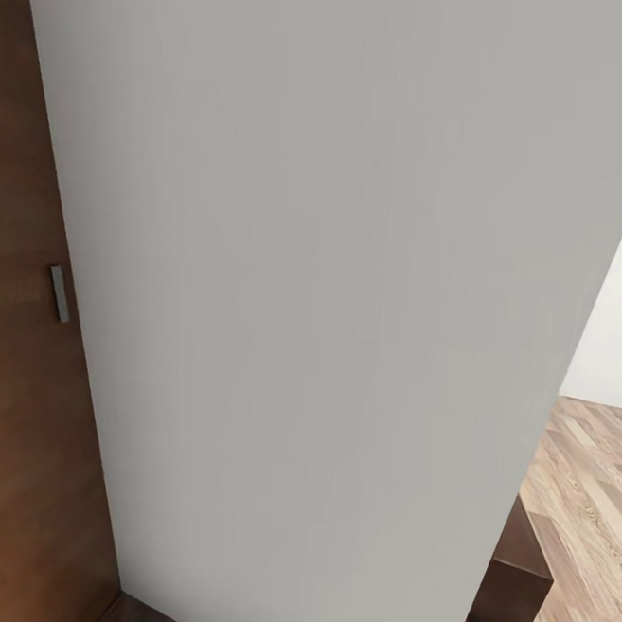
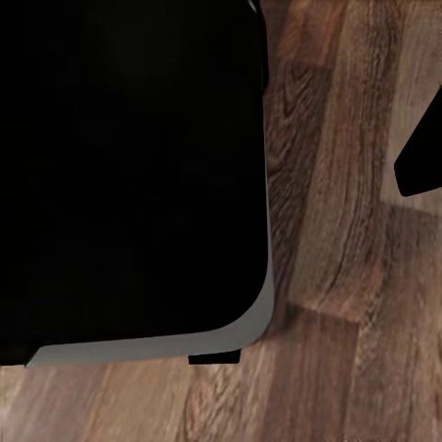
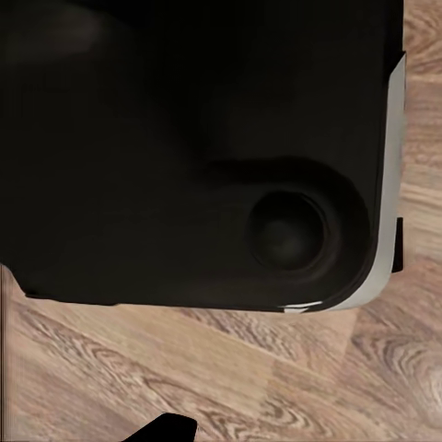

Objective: In the bedroom, move the book from the bed onto either nightstand, and place the two sandals side by side next to the bed.

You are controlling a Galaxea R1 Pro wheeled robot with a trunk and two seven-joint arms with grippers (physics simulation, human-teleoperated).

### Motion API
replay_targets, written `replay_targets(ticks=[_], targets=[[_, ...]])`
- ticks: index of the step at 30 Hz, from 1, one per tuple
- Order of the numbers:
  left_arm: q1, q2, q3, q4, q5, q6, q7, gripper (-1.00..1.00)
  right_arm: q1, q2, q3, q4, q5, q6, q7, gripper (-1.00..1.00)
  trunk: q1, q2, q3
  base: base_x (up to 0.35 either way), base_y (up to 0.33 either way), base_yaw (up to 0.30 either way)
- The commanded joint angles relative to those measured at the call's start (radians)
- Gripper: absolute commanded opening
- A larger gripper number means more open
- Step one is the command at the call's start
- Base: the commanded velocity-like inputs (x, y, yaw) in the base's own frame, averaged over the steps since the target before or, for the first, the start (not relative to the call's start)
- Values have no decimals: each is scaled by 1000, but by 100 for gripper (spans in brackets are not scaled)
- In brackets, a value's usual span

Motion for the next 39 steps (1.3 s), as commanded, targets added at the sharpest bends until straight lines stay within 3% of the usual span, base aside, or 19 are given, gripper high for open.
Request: replay_targets(ticks=[1, 39], targets=[[0, 0, -1, 0, 0, -3, 1, 100, 0, 0, 0, 0, 0, -1, 1, 100, 0, 0, -2, 0, 0, -166], [0, 0, -1, 0, -1, -25, 1, 100, 0, 4, 5, 0, 0, -1, 1, 100, 0, 0, -49, 0, 0, -184]])
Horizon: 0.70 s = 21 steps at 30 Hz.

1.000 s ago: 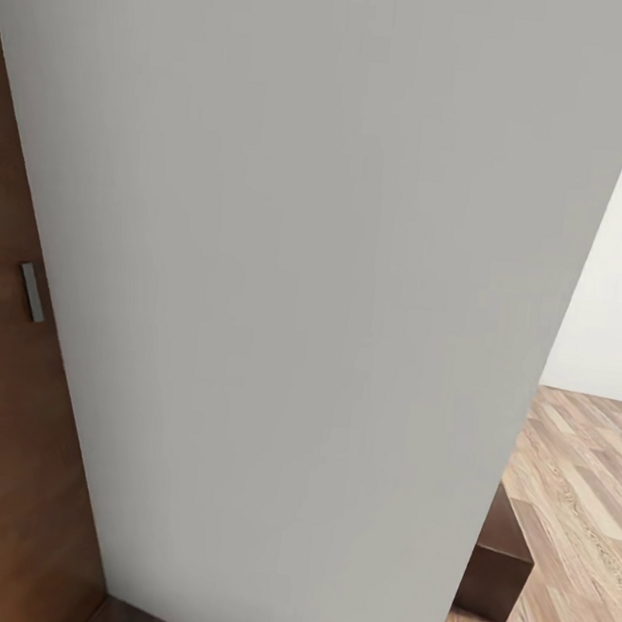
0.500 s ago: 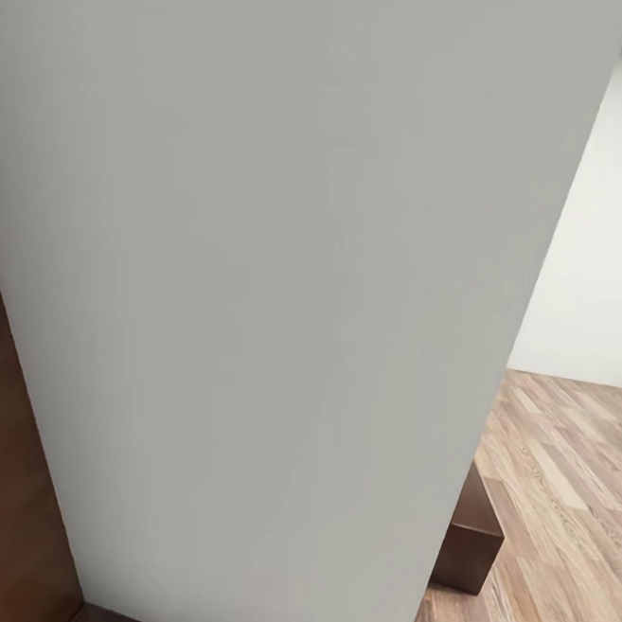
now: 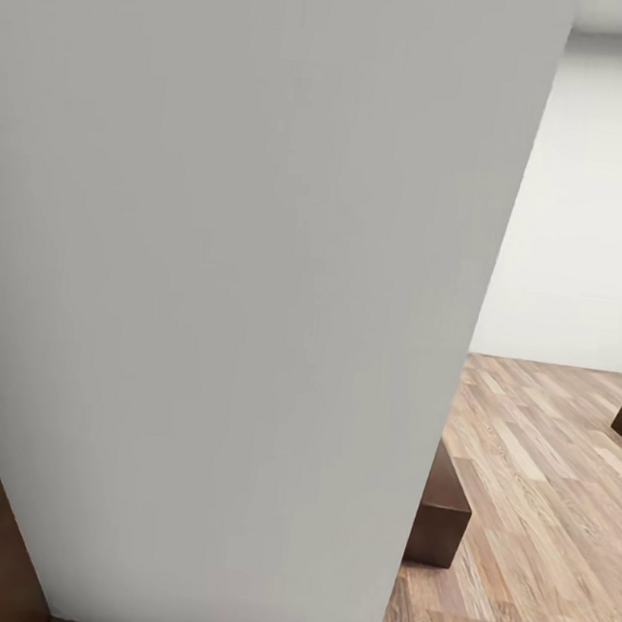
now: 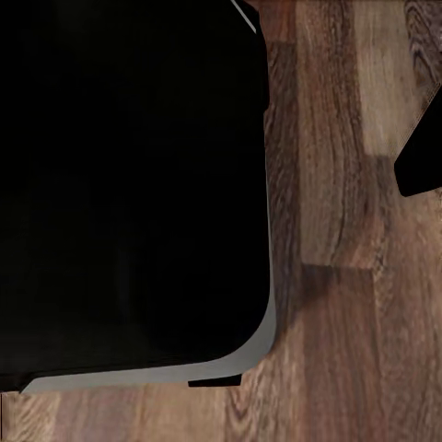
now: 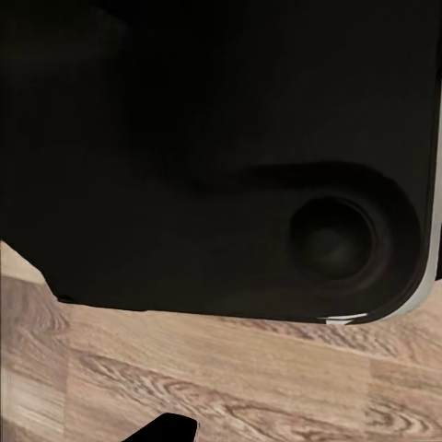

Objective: In the bedroom, move the book from the bed onto either nightstand, and place the two sandals side by side next to the bed.

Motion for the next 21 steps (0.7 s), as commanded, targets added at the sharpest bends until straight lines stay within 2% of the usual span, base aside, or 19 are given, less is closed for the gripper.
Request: replay_targets(ticks=[1, 21], targets=[[0, 0, -1, 0, 0, -5, 1, 100, 0, 0, 0, 0, 0, -1, 1, 100, 0, 0, -2, 0, 0, -247], [0, 0, -1, 0, -1, -11, 1, 100, 0, -1, 0, 0, 0, -1, 1, 100, 0, 0, -12, 0, 0, -265]])
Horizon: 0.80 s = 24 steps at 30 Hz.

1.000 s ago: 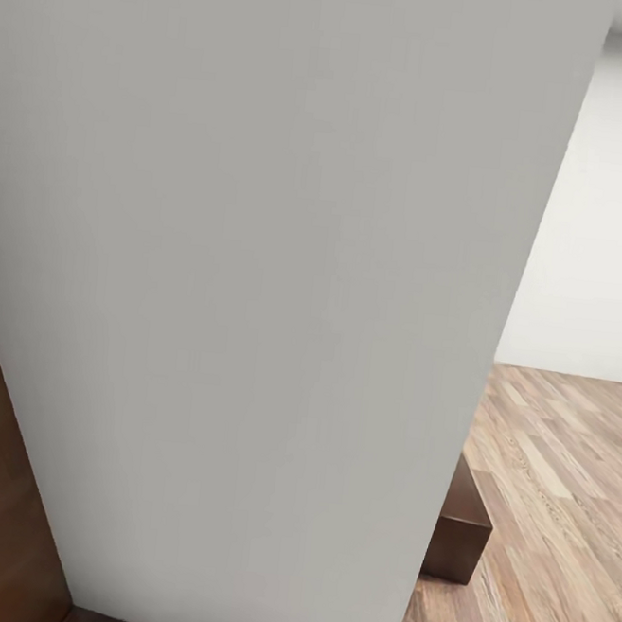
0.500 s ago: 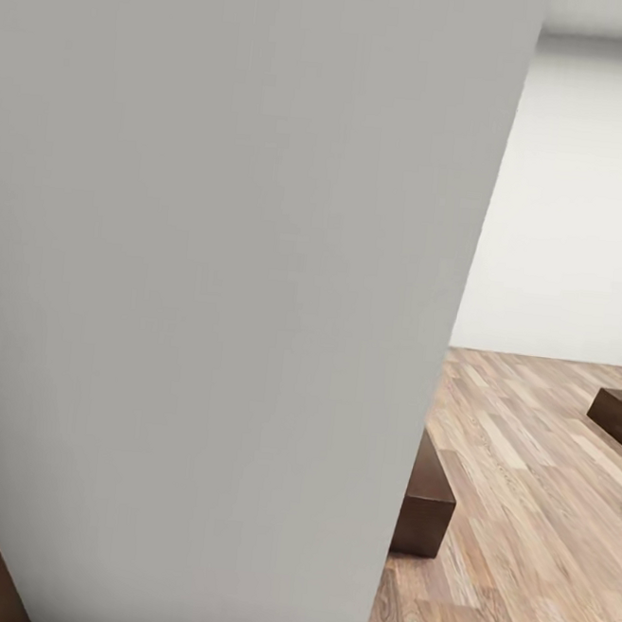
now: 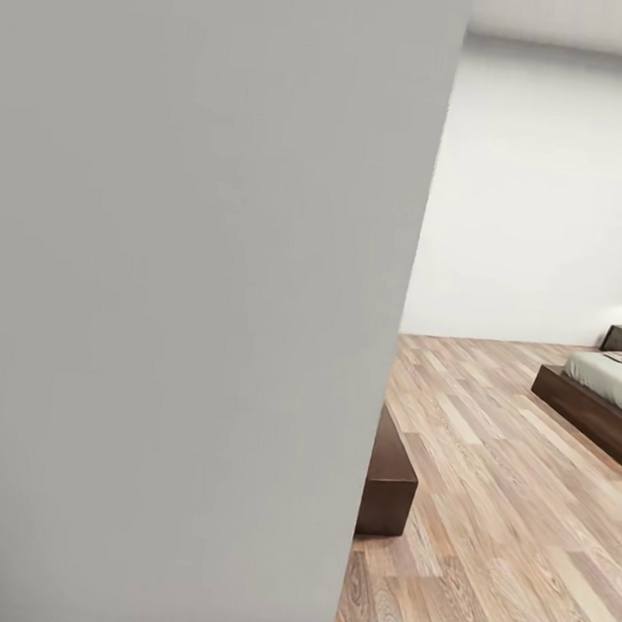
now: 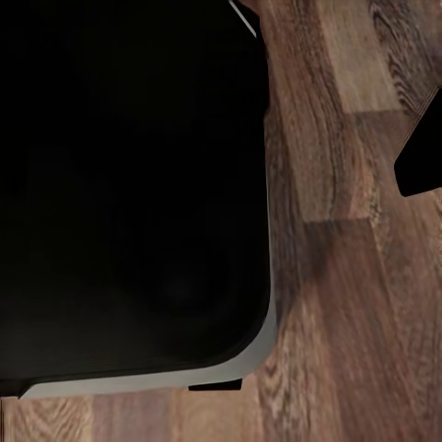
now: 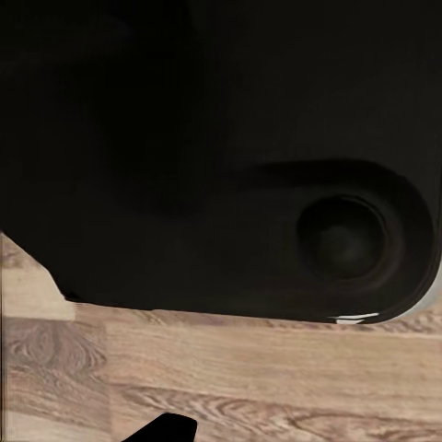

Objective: In the bedroom, move the book from the bed onto either nightstand, and place the two sandals side by side next to the bed.

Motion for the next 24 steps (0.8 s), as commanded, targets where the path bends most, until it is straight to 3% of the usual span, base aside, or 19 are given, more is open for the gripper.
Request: replay_targets(ticks=[1, 24], targets=[[0, 0, -1, 0, 0, -3, 1, 100, 0, 0, 0, 0, -1, -1, 1, 100, 0, 0, -1, 0, 0, -272], [0, 0, -1, 0, 0, -4, 1, 100, 0, 0, 0, 0, 0, -1, 1, 100, 0, 0, -10, 0, 0, -273]])
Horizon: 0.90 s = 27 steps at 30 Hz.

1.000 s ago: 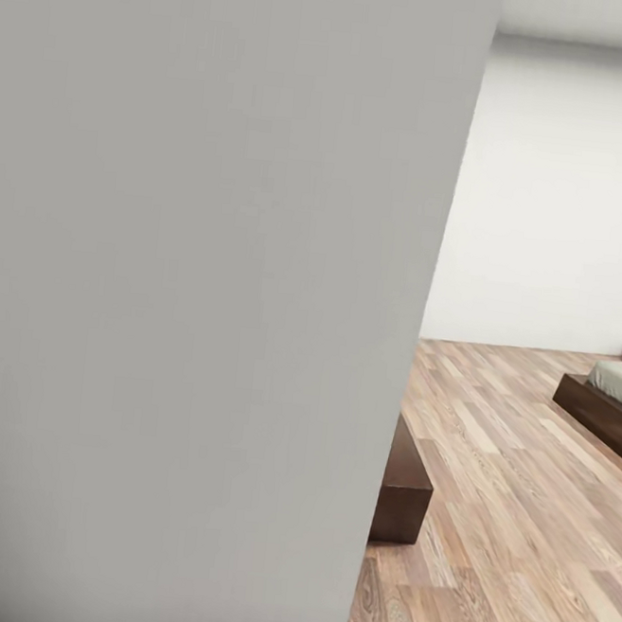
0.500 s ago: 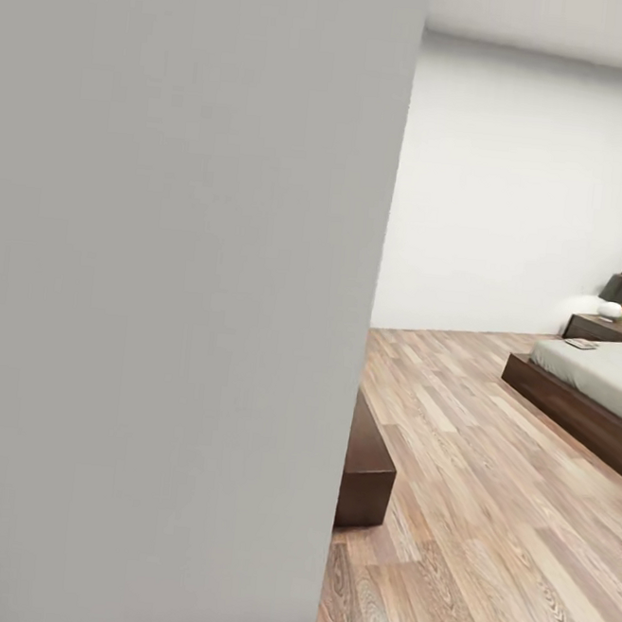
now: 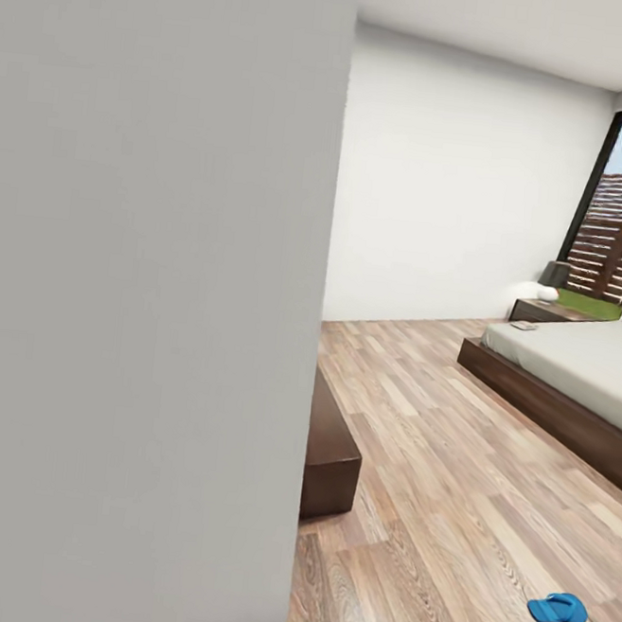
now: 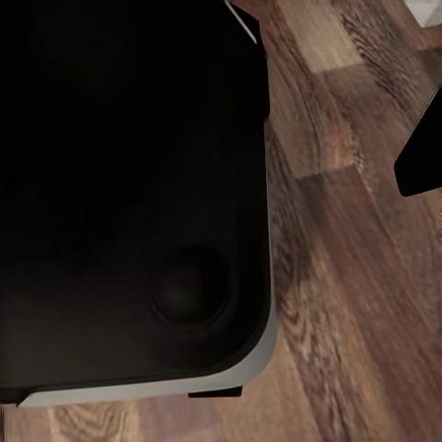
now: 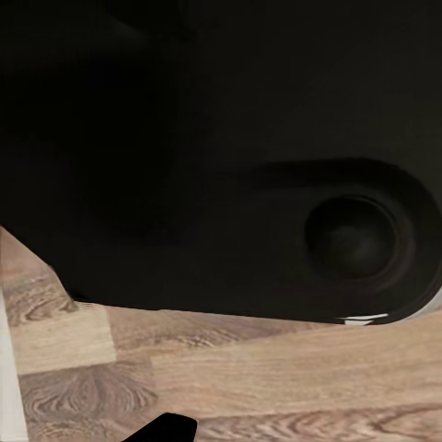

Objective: In the bedroom, move the book from the bed onto either nightstand, and place the two sandals side by side next to the bed.

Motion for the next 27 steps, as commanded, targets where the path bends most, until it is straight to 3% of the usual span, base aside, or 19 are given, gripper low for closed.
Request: replay_targets(ticks=[1, 27], targets=[[0, 0, -1, 0, -1, -3, 1, 100, 0, 0, 0, 0, 0, -1, 1, 100, 0, 0, -1, 0, 0, -273], [0, 0, -1, 0, -1, -3, 1, 100, 0, 1, 0, 0, 0, -1, 1, 100, 0, 0, -2, 0, 0, -275]])
